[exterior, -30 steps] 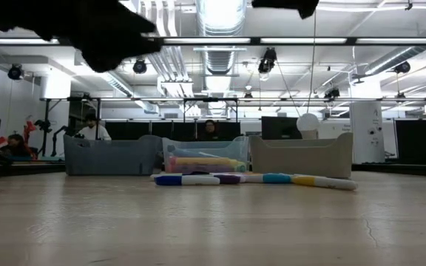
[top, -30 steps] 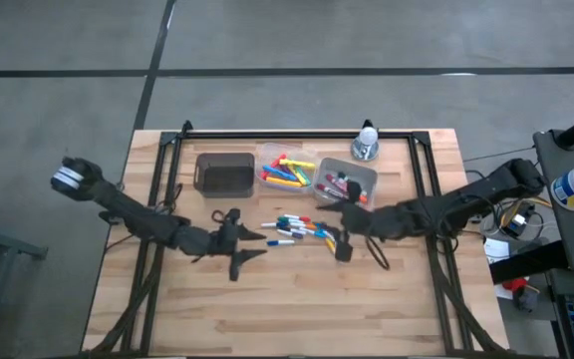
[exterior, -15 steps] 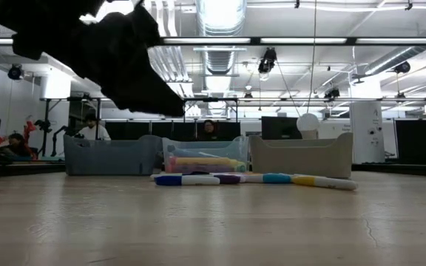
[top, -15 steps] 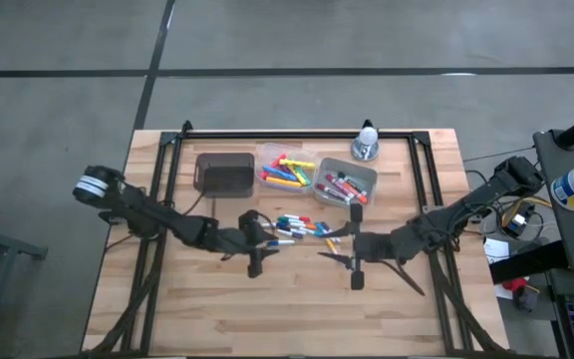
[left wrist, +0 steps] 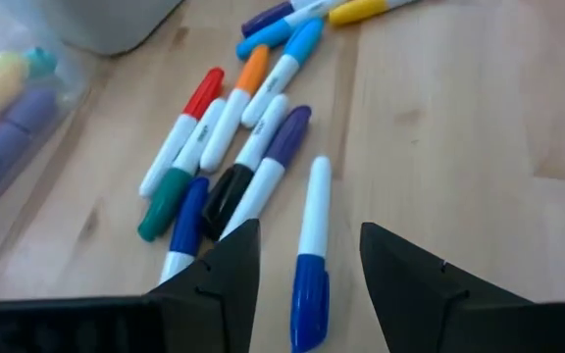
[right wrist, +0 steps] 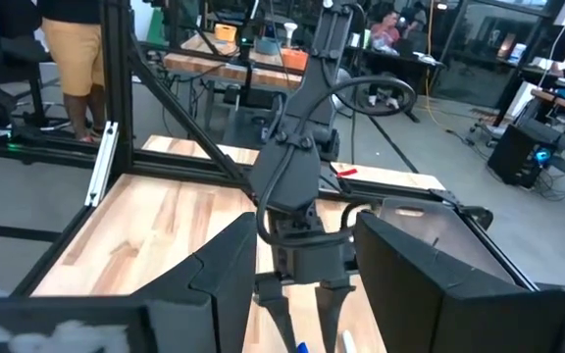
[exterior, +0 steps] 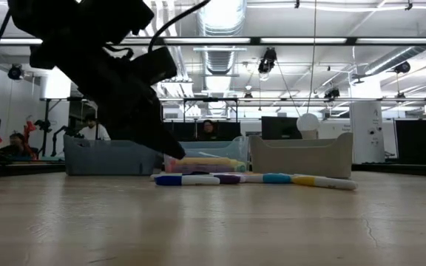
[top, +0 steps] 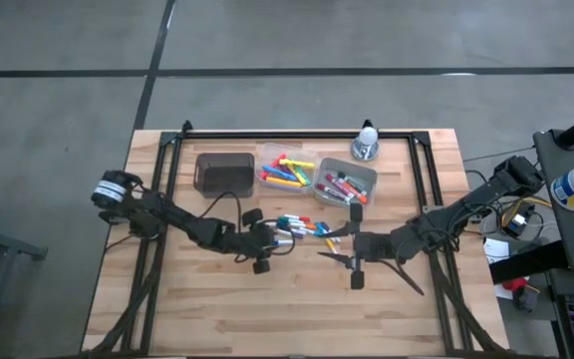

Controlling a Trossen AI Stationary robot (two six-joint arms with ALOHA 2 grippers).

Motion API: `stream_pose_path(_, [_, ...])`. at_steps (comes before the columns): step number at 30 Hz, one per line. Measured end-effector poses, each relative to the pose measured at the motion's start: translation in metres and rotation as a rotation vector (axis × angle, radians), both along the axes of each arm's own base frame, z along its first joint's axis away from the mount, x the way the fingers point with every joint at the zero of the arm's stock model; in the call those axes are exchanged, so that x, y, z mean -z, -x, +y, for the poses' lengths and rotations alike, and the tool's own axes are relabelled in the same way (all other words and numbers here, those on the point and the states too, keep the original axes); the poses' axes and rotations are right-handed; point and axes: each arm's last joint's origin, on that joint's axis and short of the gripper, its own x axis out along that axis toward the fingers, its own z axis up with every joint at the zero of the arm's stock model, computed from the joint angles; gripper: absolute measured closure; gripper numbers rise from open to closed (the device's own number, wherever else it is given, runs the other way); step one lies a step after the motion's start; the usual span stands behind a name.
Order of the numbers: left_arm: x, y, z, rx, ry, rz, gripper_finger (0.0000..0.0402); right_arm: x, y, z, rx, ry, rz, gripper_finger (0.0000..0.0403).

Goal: Pick & Place Markers
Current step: Put the blue mini marker into the black bin

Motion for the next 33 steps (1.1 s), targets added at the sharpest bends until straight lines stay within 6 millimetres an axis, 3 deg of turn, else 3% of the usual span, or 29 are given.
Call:
stream_pose_path(22, [0.028,-0.011,0.019,-0.033,0.051,0.103,0.0235,0.0,0.0,0.0,-0.001,0.01,0.002,0.0236])
stream_pose_path(26, [0.028,-0.013,0.018,-0.025,0.059,0.109,0.026,0.001,0.0,0.0,-0.002,0.01,0.003,0.0236])
stream_pose_path(33, [0.028,-0.014,0.017,-0.013,0.063,0.112,0.034,0.001,0.0,0.0,-0.002,0.011,0.005,0.0236])
